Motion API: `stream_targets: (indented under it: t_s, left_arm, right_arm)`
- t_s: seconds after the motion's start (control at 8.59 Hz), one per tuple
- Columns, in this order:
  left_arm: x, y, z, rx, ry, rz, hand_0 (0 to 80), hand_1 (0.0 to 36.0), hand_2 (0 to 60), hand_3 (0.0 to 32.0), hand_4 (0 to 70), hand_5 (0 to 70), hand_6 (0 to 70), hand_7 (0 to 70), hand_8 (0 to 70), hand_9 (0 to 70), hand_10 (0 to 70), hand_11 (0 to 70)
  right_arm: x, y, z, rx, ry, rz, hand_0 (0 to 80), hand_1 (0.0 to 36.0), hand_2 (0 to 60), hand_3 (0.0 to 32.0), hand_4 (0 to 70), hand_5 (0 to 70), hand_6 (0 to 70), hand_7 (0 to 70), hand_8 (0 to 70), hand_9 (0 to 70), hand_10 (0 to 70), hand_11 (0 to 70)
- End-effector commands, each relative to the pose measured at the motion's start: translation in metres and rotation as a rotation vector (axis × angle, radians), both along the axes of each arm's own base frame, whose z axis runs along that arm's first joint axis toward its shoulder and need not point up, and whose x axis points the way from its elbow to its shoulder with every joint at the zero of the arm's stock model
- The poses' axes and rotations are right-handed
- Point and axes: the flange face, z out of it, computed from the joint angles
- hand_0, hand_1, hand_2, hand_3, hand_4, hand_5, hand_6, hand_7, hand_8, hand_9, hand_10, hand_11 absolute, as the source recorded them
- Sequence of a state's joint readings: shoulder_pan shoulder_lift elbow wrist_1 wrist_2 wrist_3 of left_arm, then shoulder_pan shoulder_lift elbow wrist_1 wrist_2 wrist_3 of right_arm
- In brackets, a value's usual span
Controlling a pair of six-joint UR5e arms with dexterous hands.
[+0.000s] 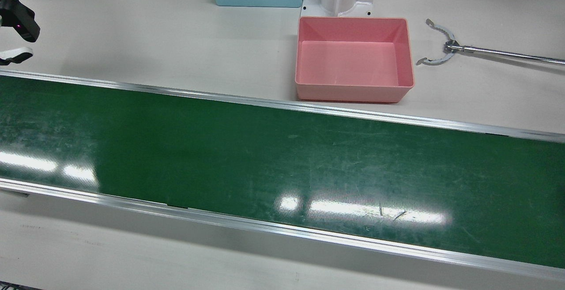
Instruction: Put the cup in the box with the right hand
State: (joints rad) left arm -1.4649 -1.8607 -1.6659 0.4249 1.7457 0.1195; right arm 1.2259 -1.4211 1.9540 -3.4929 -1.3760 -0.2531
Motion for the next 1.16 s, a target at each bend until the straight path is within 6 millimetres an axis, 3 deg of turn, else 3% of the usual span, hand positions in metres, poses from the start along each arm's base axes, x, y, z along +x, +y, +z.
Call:
stream_targets:
  t_s: [0.0, 1.05]
  left_arm:
    - [0.0000, 0.0000, 0.0000, 0.000, 0.000, 0.000, 0.0, 0.0, 0.0, 0.0, 0.0, 0.0, 0.0, 0.0, 0.0, 0.0, 0.0, 0.0]
    - [0.0000, 0.0000, 0.0000, 0.000, 0.001, 0.000, 0.0, 0.0, 0.0, 0.0, 0.0, 0.0, 0.0, 0.0, 0.0, 0.0, 0.0, 0.0]
  right_arm:
    - [-0.0013, -0.0009, 0.0001, -0.001, 0.000, -0.002, 56.0, 12.6, 0.0, 0.0, 34.2, 5.3, 9.4, 42.1, 1.5, 9.2, 6.4, 10.9]
    - [-0.0013, -0.0011, 0.0008, -0.002, 0.001, -0.002, 55.9, 12.7, 0.0, 0.0, 34.4, 5.3, 9.4, 42.2, 1.3, 9.0, 6.1, 10.6]
